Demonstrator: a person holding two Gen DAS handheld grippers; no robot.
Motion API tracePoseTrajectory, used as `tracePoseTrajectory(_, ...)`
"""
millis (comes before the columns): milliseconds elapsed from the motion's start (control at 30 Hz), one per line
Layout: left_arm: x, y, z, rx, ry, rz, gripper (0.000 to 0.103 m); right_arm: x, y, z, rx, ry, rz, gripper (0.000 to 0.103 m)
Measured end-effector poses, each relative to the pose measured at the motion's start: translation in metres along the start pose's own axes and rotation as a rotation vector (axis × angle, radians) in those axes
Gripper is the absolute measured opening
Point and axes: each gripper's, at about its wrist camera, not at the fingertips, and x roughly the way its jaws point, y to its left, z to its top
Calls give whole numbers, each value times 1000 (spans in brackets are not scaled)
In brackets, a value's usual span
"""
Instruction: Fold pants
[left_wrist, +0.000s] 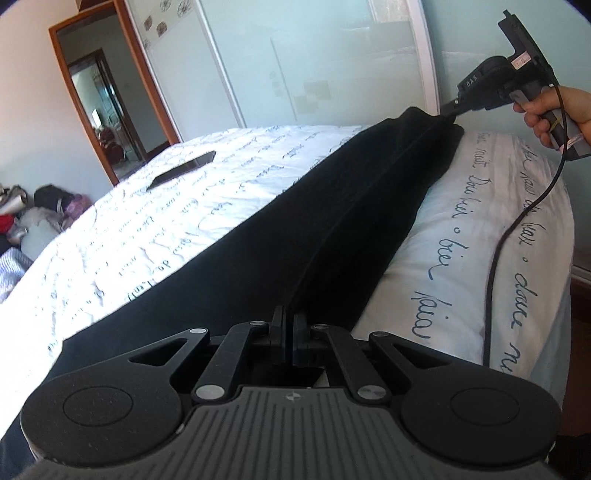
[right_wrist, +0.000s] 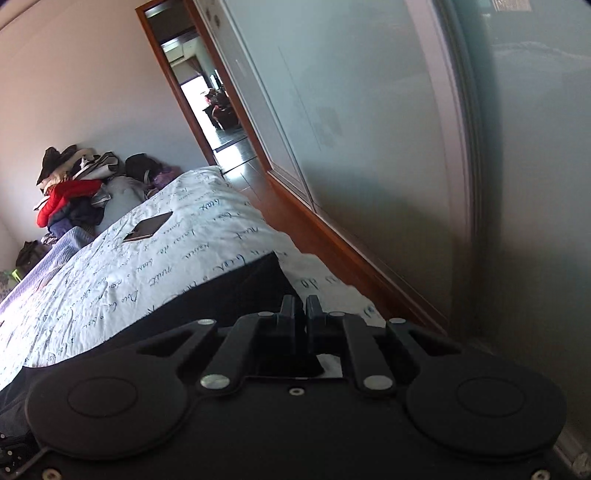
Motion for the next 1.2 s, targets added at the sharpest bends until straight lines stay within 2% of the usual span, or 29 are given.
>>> tracePoseTrajectory(133,-3,1,-4,14,-4,-10,3,-12,-2,-7,5,-11,-6,7)
tracePoseTrajectory(233,4,-4,-7,41,26,-11,7,-3,5,-11,-54,47,-52,7)
tracePoseTrajectory(267,7,-6,-8,54,34,-6,19,-1,9,-11,-91,46,-98,9)
tracePoseTrajectory(300,7,-7,-9,65,38,5,21,-3,15,-9,-124,23,-151,21)
tracePoseTrajectory(367,3,-8,-8,71,41,12,27,-13,32,-1,-180,-63,-206,23)
tracePoseTrajectory(433,-7,-4,-7,51,20,-12,38,-21,56,10,-253,-104,-144,23)
tracePoseTrajectory(500,-15,3,-4,5,-4,-59,54,-5,80,21,-325,-28,-20,26)
tracePoseTrajectory(533,-19,6,-2,-22,-18,-67,55,9,89,25,-349,29,40,34)
tracePoseTrajectory(600,-22,13,1,-65,-28,-64,55,50,102,26,-407,164,111,36)
tracePoseTrajectory(667,-21,20,3,-106,-10,-38,55,89,107,21,-475,249,67,36)
tracePoseTrajectory(700,-19,25,2,-125,5,-26,55,104,105,22,-492,243,37,36)
tracePoseTrajectory(767,-16,35,0,-147,47,12,55,110,108,29,-443,206,-10,37)
tracePoseTrajectory(800,-15,40,-1,-153,64,35,55,102,115,32,-438,167,10,39)
tracePoseTrajectory(833,-16,45,-3,-157,71,49,55,92,124,32,-468,143,79,39)
tracePoseTrajectory(900,-14,58,-4,-172,80,56,55,83,146,26,-574,159,208,37)
tracePoseTrajectory(1000,-1,72,4,-200,104,60,56,86,181,2,-788,245,294,37)
tracePoseTrajectory(1067,9,75,11,-197,121,71,56,99,195,-15,-870,333,317,37)
tracePoseTrajectory(1100,14,75,15,-181,123,67,56,105,202,-25,-932,338,298,37)
tracePoseTrajectory(1133,18,75,18,-164,119,65,57,107,205,-31,-984,311,277,47)
tracePoseTrajectory(1200,28,76,23,-119,121,61,57,112,208,-30,-1027,277,299,51)
